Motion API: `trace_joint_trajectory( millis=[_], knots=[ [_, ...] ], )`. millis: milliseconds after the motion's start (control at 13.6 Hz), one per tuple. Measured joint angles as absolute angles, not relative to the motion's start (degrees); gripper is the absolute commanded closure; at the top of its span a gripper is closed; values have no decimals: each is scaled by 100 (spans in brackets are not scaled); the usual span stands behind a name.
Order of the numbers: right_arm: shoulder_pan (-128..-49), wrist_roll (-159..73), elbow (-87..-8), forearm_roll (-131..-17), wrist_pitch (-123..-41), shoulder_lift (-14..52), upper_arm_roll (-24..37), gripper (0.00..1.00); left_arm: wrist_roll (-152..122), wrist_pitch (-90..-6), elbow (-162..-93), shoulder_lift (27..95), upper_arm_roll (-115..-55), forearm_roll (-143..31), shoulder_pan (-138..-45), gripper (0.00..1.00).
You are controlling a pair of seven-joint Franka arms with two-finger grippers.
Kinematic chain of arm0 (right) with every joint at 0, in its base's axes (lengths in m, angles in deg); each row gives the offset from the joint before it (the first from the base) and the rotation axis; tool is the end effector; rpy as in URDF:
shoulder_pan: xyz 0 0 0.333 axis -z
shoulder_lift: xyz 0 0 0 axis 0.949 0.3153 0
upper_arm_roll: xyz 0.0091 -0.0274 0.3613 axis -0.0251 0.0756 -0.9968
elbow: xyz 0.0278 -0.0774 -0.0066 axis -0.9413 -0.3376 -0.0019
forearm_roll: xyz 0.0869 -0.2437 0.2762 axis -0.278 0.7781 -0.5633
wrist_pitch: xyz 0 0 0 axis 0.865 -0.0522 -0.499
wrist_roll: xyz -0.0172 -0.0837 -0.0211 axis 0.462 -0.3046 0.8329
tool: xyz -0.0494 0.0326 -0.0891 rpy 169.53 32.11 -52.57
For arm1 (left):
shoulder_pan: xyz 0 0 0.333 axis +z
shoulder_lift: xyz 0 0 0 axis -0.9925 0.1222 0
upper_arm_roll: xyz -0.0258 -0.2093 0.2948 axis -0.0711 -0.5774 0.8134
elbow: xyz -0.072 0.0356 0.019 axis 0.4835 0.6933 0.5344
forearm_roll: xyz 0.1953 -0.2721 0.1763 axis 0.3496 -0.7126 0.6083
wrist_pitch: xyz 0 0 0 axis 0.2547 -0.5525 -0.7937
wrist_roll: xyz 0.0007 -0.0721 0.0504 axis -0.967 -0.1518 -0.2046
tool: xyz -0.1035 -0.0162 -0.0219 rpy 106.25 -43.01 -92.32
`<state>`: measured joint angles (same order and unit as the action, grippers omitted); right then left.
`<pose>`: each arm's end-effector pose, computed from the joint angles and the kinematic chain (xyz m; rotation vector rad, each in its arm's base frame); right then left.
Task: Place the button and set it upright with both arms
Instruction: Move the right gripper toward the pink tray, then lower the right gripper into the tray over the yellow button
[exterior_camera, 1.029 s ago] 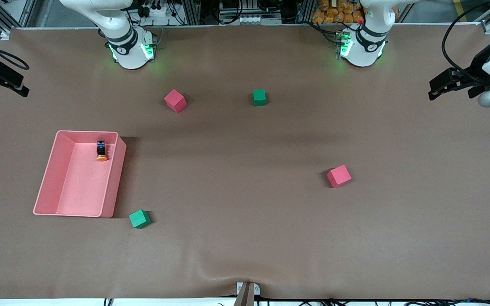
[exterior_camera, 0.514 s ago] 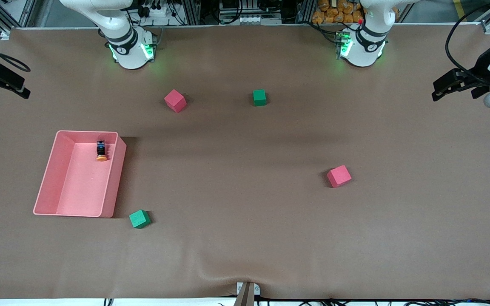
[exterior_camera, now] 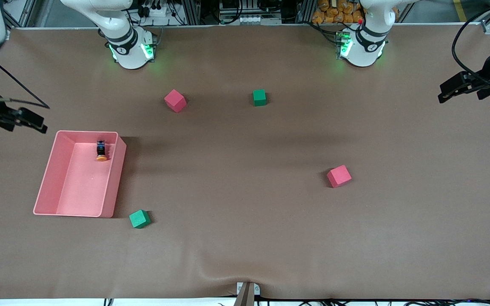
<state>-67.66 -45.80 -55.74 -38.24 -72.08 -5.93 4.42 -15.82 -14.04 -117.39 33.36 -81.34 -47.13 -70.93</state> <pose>0.5359 -0.0649 0.5708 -3.1213 0.1324 -0.0015 0.5136 -0.0270 0.6871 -3.1266 -0.1340 0.1018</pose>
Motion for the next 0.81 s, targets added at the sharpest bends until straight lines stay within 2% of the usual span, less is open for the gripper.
trace_joint_trajectory(
  millis=[588, 808],
  knots=[
    [-6647, -4364, -7231, -3824, -9060, -124, 447, 0, -1582, -1402, -11738, 3339, -8135, -4713, -7092, 0],
    [-6646, -4350, -7543, -3824, -9379, -37, 446, 0, -1582, -1402, -11738, 3339, -8134, -4713, -7091, 0]
  ],
)
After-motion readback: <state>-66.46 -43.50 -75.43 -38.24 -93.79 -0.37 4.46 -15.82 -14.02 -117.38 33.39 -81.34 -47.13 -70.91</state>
